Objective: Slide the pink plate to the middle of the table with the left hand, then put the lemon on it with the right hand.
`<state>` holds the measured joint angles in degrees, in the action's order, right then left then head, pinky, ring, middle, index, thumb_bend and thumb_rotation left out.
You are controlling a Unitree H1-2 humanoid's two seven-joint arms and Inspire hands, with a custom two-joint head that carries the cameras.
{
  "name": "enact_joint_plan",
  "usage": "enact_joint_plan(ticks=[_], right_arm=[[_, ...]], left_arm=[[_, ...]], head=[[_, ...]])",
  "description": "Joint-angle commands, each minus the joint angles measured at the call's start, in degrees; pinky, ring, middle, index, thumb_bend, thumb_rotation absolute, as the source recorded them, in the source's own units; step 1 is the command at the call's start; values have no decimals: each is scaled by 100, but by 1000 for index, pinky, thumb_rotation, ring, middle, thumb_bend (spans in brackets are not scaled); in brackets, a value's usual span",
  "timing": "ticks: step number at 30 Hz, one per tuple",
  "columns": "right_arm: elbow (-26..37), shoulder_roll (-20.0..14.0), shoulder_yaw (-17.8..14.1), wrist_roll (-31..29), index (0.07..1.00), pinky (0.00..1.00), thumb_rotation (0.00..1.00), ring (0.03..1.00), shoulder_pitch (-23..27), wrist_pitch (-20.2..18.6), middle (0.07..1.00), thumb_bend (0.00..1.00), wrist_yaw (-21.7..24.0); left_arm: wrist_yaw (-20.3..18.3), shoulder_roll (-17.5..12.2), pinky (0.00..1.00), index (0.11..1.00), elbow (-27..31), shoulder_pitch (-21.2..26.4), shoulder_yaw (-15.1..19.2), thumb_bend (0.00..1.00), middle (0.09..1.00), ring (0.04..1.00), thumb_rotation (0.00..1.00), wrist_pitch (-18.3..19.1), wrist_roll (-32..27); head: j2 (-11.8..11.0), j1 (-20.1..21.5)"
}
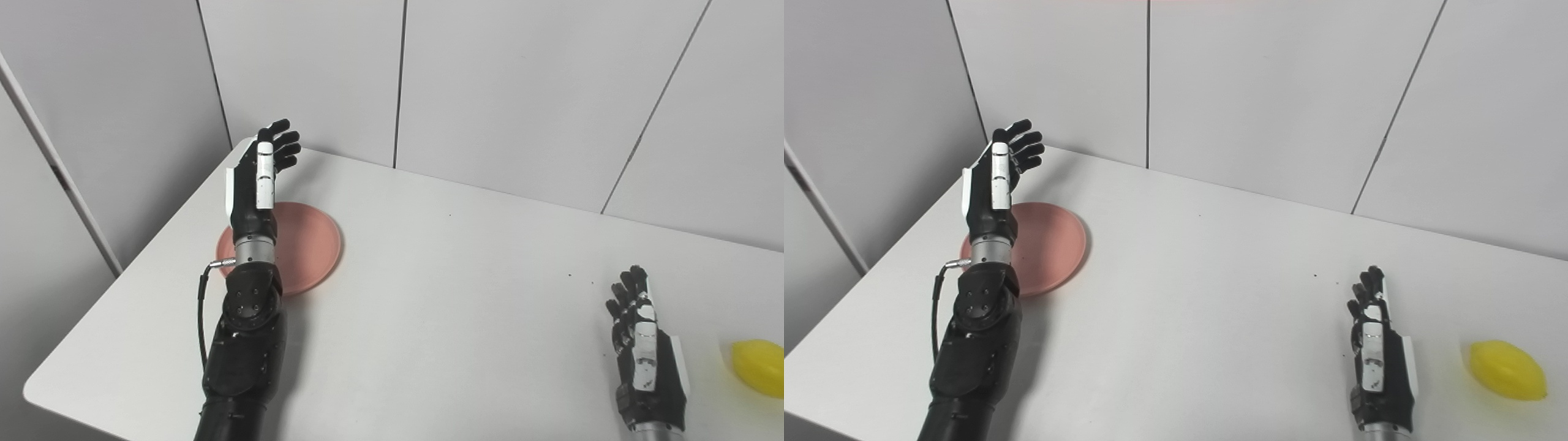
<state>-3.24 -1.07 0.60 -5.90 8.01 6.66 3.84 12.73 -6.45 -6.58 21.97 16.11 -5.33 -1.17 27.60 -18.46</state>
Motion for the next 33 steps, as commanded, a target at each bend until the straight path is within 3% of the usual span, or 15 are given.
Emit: enact_joint_plan(ticks=[1,8,17,25,33], right_arm=[[-120,-58,-35,-46,1000,1000,1000,1000,-31,290,1000,695,97],[-108,-57,-68,-89,1000,1000,1000,1000,-11,255,1000,690,101],[-120,-92,-76,-73,1000,1000,1000,1000,15,246,1000,695,112],[-123,-135,-86,-87,1000,1000,1000,1000,15,268,1000,692,140],[-114,-158,-86,-120,1000,1000,1000,1000,13,275,1000,688,173]], left_arm=[[-3,-195,685,686,153,242,1,672,709,709,1000,-194,56],[55,-458,703,703,154,127,43,662,720,716,1000,-205,259],[84,-757,751,724,115,-9,254,657,747,747,1000,134,257],[42,-966,740,725,-220,-105,418,624,746,743,1000,95,162],[-66,-1211,748,745,-621,-214,504,665,763,759,1000,17,26]], head=[[2,-2],[-16,-43],[-1,-59],[19,-80],[25,-113]])
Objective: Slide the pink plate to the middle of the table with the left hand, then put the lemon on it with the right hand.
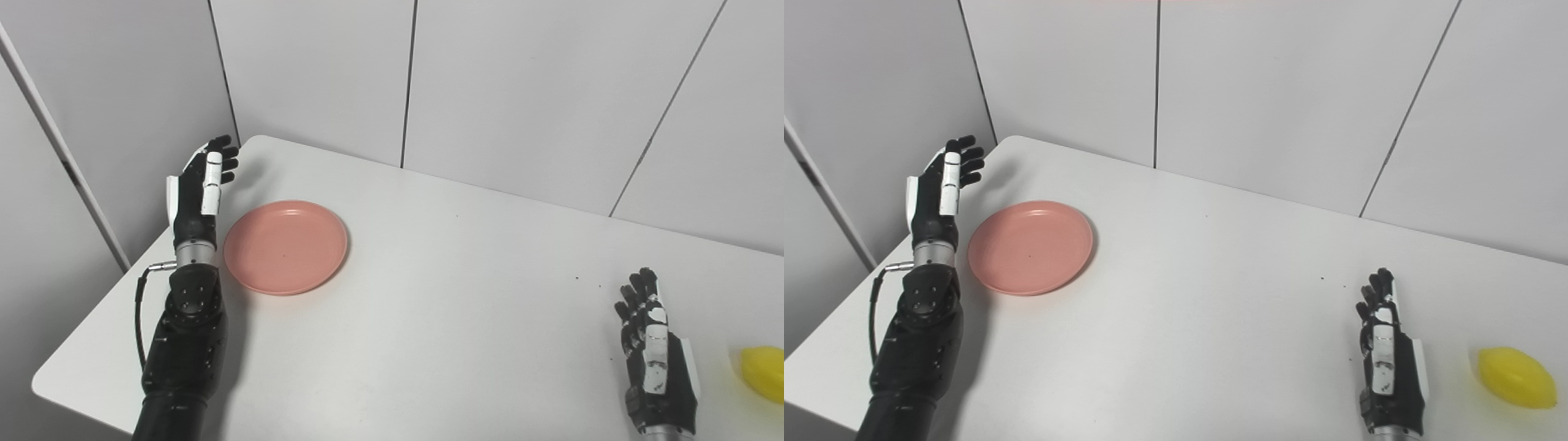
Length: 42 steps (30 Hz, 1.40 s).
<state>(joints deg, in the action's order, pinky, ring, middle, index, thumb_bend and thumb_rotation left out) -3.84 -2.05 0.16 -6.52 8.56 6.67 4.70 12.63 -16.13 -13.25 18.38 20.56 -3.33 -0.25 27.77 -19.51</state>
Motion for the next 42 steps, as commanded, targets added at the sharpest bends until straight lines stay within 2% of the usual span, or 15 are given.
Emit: enact_joint_plan(ticks=[1,5,9,15,20,24,27,30,33,36,42], right_arm=[[-59,-58,-47,-65,1000,1000,1000,1000,-38,278,1000,689,91],[-62,-47,-57,-31,1000,1000,1000,1000,-31,292,1000,690,86],[-53,-47,-56,-43,1000,1000,1000,1000,-30,270,1000,690,113],[-43,-29,-63,24,1000,1000,1000,1000,-37,294,1000,693,82],[10,-7,-60,73,1000,1000,1000,1000,-52,237,1000,690,51],[31,22,-75,40,1000,1000,1000,1000,-51,210,1000,680,47],[17,23,-77,59,1000,1000,1000,1000,-44,229,1000,681,47],[-14,26,-89,44,1000,1000,1000,1000,-35,277,1000,681,55],[15,32,-93,44,1000,1000,1000,1000,-40,232,1000,682,45],[11,35,-96,46,1000,1000,1000,1000,-37,260,1000,678,47],[34,53,-102,49,1000,1000,1000,1000,-38,242,1000,677,43]], left_arm=[[-77,-270,748,747,27,130,66,668,764,760,1000,-151,-96],[-269,-408,780,778,118,5,61,667,787,789,1000,162,-235],[-485,-555,822,790,98,-94,30,662,801,814,1000,313,-343],[-701,-641,855,807,-90,-176,28,645,818,837,1000,273,-576],[-864,-694,822,817,-401,-142,-40,654,828,831,1000,93,-642],[-922,-701,816,819,-323,-176,-185,642,827,826,1000,253,-550],[-1005,-661,874,844,-168,-212,-252,608,852,860,1000,407,-599],[-1088,-631,896,862,-189,-215,-350,578,869,878,1000,286,-585],[-1196,-614,908,863,-401,-168,-403,607,871,885,1000,56,-649],[-1304,-523,942,861,-496,-119,-381,635,872,889,1000,-1,-833],[-1343,-449,904,863,-695,-61,-455,598,874,883,1000,-80,-899]], head=[[10,-17],[12,-32],[12,-32],[0,-58],[1,-61],[1,-81],[-1,-85],[-6,-80],[-6,-80],[3,-78],[4,-85]])
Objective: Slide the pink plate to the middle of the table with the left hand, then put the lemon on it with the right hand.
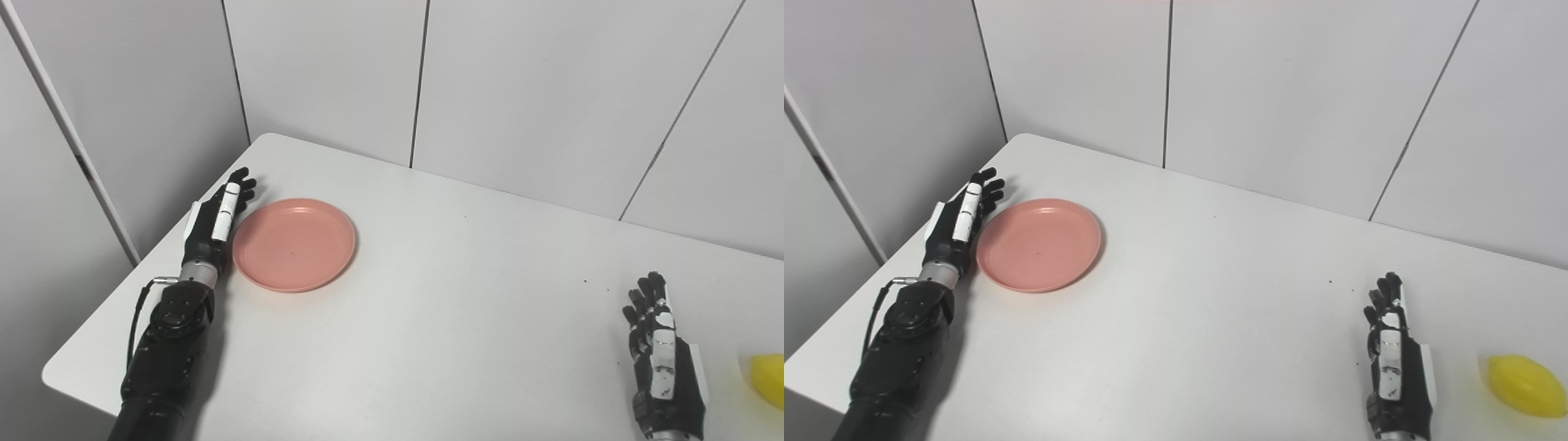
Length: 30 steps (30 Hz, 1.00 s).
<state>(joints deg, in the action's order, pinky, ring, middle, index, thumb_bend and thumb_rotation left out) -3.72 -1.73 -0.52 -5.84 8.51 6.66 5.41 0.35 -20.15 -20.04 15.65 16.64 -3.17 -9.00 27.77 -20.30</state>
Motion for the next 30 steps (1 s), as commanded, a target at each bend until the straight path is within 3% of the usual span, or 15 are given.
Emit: enact_joint_plan(ticks=[1,10,30], right_arm=[[26,25,-34,-9,1000,1000,1000,1000,-32,236,1000,675,-34],[37,55,-48,17,1000,1000,1000,1000,-32,225,1000,667,-67],[81,51,-29,-12,1000,1000,1000,1000,0,190,1000,668,-63]], left_arm=[[-117,-47,907,863,-49,221,-77,602,874,884,1000,-95,-14],[-216,-51,931,898,242,182,-297,584,907,922,1000,229,6],[-722,213,893,878,430,251,-541,619,887,887,1000,232,-381]], head=[[5,-19],[13,-14],[22,31]])
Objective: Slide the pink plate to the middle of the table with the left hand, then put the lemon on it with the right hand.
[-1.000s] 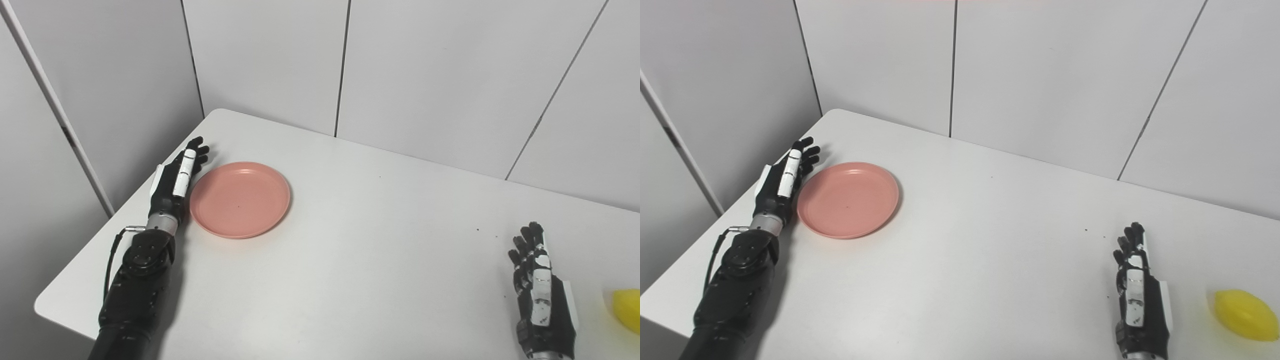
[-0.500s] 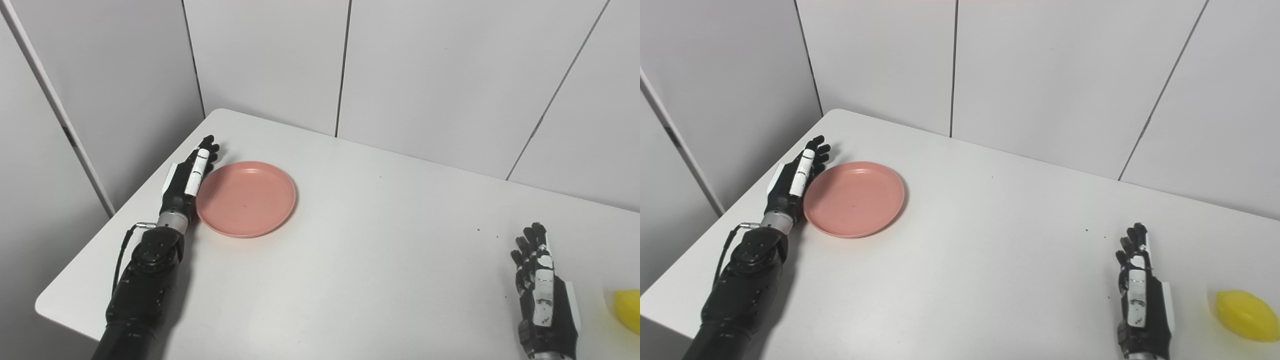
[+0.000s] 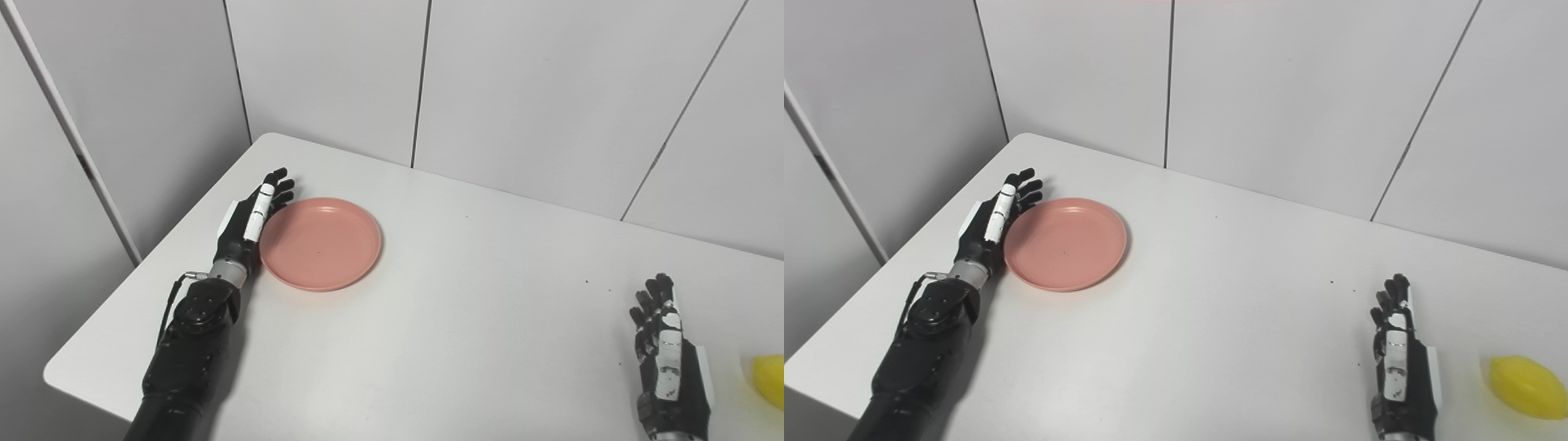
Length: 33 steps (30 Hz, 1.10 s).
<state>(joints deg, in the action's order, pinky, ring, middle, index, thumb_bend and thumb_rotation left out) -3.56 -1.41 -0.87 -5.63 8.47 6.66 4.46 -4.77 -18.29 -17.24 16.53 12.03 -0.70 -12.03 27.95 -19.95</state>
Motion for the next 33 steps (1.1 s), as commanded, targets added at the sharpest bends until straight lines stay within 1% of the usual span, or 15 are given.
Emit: enact_joint_plan(ticks=[1,4,9,11,16,20,21,23,24,27,33], right_arm=[[74,19,9,-27,1000,1000,1000,1000,5,187,1000,669,27],[97,22,16,-16,1000,1000,1000,1000,4,179,1000,666,20],[91,26,24,-9,1000,1000,1000,1000,19,186,1000,663,14],[92,35,23,-24,1000,1000,1000,1000,20,186,1000,672,15],[71,43,25,-8,1000,1000,1000,1000,17,214,1000,662,5],[66,42,32,-11,1000,1000,1000,1000,14,189,1000,691,5],[59,54,26,-4,1000,1000,1000,1000,11,221,1000,689,-12],[36,65,22,-5,1000,1000,1000,1000,11,270,1000,682,-21],[25,65,26,-8,1000,1000,1000,1000,10,282,1000,689,-12],[13,59,43,-5,1000,1000,1000,1000,10,276,1000,709,11],[107,146,92,7,1000,1000,1000,1000,-10,98,1000,743,-32]], left_arm=[[-245,43,895,880,167,158,-108,615,889,889,1000,-11,-97],[-293,90,904,885,202,160,-166,608,893,896,1000,3,-135],[-308,259,916,883,232,212,-242,599,896,902,1000,65,-167],[-284,332,910,879,273,232,-318,618,891,895,1000,73,-104],[-242,583,896,872,309,287,-485,618,884,891,1000,73,-38],[-261,758,901,873,267,329,-610,600,884,891,1000,92,-22],[-282,799,906,875,241,341,-650,597,886,893,1000,75,-15],[-307,863,912,876,193,360,-714,596,886,893,1000,30,-2],[-322,891,915,874,169,368,-755,595,885,894,1000,3,12],[-313,949,912,868,128,384,-871,599,881,892,1000,-36,96],[-235,1143,908,859,171,390,-916,601,876,893,1000,35,113]], head=[[4,-5],[4,-5],[21,72],[20,87],[29,145],[29,145],[58,217],[58,217],[89,327],[116,394],[218,745]])
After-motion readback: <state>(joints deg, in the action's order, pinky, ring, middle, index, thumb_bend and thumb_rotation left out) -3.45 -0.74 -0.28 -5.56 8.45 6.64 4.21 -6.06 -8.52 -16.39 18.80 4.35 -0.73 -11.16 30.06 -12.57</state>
